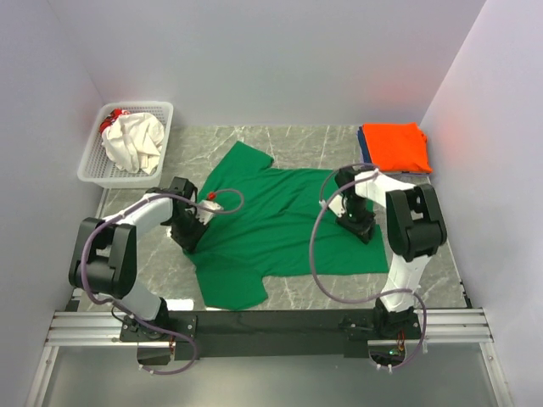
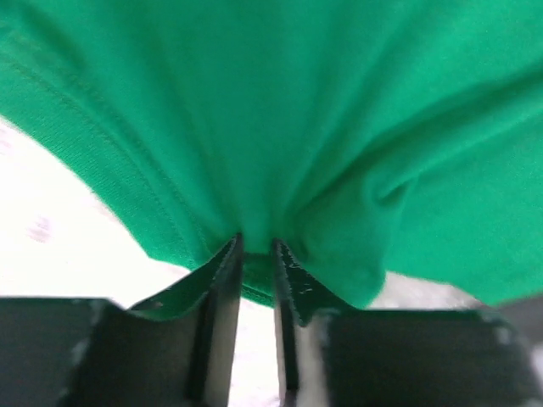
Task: Fold and stack the t-shirts
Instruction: Flatten the tshirt out
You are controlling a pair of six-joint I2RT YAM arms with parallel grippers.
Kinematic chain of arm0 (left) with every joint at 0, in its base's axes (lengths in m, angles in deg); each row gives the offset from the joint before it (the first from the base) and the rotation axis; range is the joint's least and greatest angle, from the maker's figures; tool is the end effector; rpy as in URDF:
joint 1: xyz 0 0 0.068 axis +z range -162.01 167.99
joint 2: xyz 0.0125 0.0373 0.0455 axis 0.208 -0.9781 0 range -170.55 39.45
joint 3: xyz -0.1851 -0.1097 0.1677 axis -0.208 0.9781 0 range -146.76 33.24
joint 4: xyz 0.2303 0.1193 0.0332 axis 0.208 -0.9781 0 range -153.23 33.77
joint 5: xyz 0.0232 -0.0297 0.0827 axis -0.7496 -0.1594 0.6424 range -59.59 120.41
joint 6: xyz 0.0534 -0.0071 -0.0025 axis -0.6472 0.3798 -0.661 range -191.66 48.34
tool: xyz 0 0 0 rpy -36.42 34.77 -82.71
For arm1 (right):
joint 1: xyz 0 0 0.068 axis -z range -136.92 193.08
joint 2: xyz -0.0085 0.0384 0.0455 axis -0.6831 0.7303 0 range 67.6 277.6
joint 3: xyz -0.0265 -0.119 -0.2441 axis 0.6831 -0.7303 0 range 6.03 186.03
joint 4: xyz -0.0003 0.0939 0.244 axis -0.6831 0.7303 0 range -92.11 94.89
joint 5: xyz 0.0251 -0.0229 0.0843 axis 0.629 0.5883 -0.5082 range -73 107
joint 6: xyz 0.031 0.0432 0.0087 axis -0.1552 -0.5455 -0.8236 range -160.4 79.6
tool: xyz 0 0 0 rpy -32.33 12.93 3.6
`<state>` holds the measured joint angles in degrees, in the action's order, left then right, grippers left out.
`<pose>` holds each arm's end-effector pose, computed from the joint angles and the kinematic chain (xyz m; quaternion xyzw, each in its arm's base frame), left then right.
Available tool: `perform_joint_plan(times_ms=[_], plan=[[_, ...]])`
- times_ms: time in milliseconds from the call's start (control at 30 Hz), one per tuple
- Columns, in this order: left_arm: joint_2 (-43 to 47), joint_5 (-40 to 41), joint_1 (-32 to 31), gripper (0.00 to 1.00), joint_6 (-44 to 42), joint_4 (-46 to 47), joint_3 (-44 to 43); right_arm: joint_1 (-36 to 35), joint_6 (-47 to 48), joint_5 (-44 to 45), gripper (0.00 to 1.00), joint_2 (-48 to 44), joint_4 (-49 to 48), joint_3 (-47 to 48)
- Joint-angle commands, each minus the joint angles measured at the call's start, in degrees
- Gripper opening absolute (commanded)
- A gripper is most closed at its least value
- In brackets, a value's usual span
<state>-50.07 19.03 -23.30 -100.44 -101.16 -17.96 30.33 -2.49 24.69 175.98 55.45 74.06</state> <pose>0.2536 -0.0578 0.1645 0.3458 0.9312 -0.0889 0.0730 0.3072 0.0646 0.1430 0.4301 -0.8977 0.0502 0.0818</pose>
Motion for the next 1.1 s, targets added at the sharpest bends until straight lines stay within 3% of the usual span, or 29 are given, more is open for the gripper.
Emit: perform_joint_plan(times_ms=[0,100,300,500,667,767,867,1067], plan=[[2.24,-6.01,0.04,0.3,-0.23,-8.85,-5.45,-1.13,2.7,-2.41,0.29,-7.2,0.55,-4.22],[-0.03,-9.27,0.04,0.37,1.7,-7.73,-14.76,-0.43,1.12,-3.54,0.29,-10.2,0.09,-3.35],[-13.19,-7.88,0.04,0.38,7.94,1.57,-30.86,-0.34,-1.87,-7.07,0.29,-11.7,2.47,-0.79],[-24.98,-6.55,-0.05,0.37,11.37,5.28,-40.28,-0.25,-2.31,-6.45,0.28,-10.03,1.06,-5.27],[-27.73,-4.71,-0.05,0.36,11.9,8.36,-38.02,-0.43,-2.75,-6.54,0.27,-8.62,0.54,-7.64],[-26.94,-1.99,0.13,0.36,11.02,9.68,-32.4,-0.34,-2.84,-5.75,0.27,-8.62,0.01,-9.57],[-23.09,-0.23,1.44,0.35,10.41,11.08,-23.28,-1.13,-2.93,-5.75,0.27,-8.18,0.36,-12.2],[-16.32,1.53,5.22,0.35,8.47,11.44,-13.24,-6.83,-2.32,-7.51,0.28,-10.11,1.06,-18.53]])
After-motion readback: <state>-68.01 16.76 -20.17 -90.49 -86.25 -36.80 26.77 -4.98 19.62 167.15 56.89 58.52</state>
